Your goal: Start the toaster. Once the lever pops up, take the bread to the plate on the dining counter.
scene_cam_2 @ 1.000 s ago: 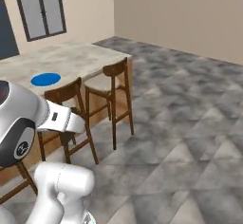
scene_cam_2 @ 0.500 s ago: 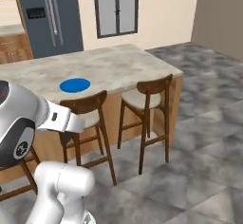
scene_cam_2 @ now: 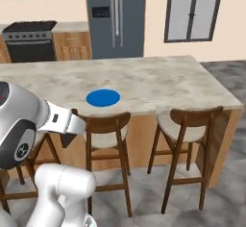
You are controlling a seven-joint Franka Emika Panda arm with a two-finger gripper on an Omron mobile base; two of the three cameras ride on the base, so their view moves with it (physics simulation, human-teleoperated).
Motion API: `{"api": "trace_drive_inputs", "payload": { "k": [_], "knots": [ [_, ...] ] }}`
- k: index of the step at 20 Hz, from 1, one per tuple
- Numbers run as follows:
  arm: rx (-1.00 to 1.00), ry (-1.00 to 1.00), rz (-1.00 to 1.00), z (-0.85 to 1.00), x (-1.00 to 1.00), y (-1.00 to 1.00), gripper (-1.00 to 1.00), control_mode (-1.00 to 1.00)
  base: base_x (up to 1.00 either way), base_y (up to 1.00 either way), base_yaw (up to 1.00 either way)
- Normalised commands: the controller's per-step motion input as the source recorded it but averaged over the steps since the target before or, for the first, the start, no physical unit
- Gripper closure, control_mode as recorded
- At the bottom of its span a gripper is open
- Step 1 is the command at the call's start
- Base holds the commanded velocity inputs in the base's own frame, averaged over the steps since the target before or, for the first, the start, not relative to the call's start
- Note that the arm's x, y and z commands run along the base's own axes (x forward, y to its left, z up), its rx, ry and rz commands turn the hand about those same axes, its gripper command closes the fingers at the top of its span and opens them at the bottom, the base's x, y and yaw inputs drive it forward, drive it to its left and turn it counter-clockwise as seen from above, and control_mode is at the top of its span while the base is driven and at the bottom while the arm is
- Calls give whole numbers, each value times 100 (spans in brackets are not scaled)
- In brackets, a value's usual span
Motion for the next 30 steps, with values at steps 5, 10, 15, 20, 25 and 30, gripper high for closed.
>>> {"api": "trace_drive_inputs", "payload": {
  "k": [5, 10, 15, 20, 25, 30],
  "knots": [
    [0, 0, 0, 0, 0, 0, 100, 100, 60, -46, 45],
    [0, 0, 0, 0, 0, 0, 100, 100, 49, -39, 35],
    [0, 0, 0, 0, 0, 0, 100, 100, 53, -29, 29],
    [0, 0, 0, 0, 0, 0, 100, 100, 64, -26, 14],
    [0, 0, 0, 0, 0, 0, 100, 100, 62, -14, 4],
    [1, 2, 0, 0, 17, -2, 100, -100, 52, -8, 1]
  ]
}}
